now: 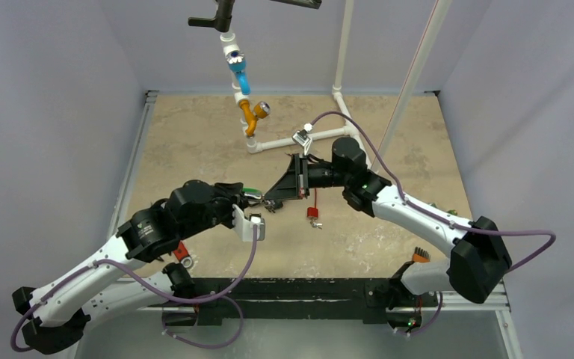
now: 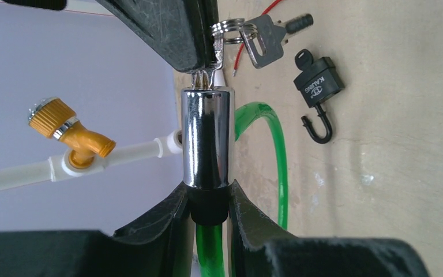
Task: Unlock with the key
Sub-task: Unlock the lock, then place the lock at the center of the board, then reset both arms
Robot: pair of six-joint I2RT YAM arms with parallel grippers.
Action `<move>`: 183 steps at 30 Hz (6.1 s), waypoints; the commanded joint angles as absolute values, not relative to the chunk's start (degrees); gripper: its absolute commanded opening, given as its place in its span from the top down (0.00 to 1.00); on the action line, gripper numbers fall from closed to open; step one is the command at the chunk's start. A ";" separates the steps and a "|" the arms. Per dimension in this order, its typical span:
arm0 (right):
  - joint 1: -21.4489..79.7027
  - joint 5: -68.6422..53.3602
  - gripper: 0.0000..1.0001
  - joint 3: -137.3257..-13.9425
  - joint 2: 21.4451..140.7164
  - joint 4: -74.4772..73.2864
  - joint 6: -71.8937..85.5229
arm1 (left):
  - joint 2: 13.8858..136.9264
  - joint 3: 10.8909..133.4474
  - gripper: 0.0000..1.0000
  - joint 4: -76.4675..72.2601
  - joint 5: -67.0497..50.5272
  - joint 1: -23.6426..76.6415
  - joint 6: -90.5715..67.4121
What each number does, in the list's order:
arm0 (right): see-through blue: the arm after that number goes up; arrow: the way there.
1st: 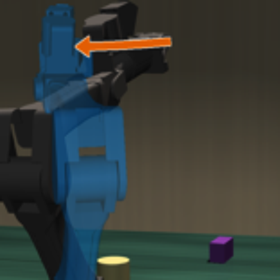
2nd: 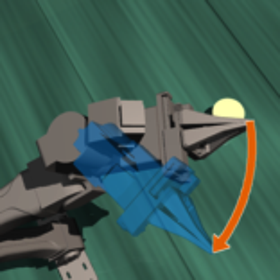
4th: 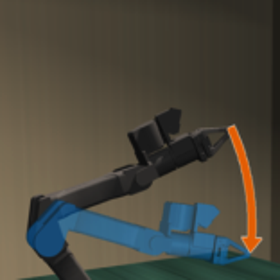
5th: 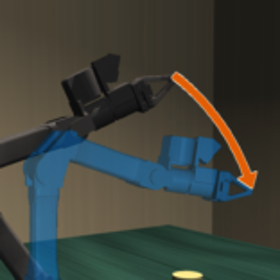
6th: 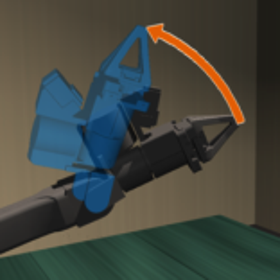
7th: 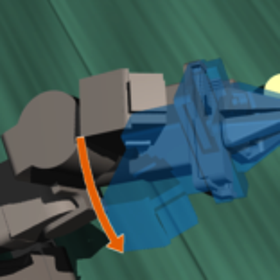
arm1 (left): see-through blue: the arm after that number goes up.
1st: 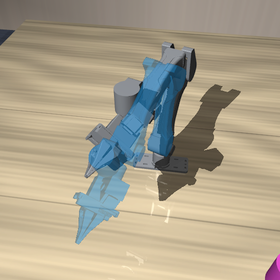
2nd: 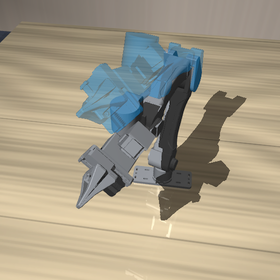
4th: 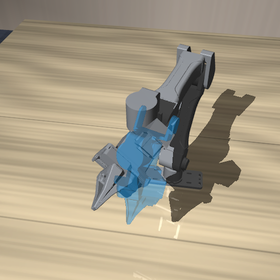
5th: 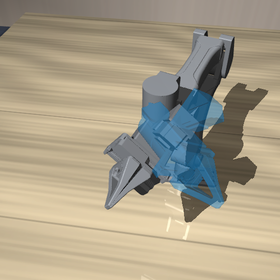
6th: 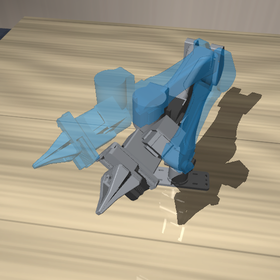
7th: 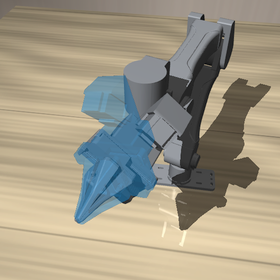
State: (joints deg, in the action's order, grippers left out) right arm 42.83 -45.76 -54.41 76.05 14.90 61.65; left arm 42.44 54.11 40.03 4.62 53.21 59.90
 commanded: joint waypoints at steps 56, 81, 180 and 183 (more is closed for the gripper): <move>46.16 -45.84 0.14 -60.18 58.01 -2.80 11.95 | 40.28 66.93 1.00 30.59 -36.10 38.16 15.85; 50.09 -32.22 1.00 -48.66 52.35 0.79 19.11 | 41.93 73.38 1.00 26.70 -37.46 30.18 6.26; 33.52 60.48 0.01 -15.90 41.37 22.01 15.44 | 58.20 36.19 0.00 2.97 -27.29 -15.62 -1.11; 29.75 59.83 0.01 -12.99 46.02 34.15 9.94 | 59.90 32.75 0.00 -4.28 -26.46 -15.60 -2.11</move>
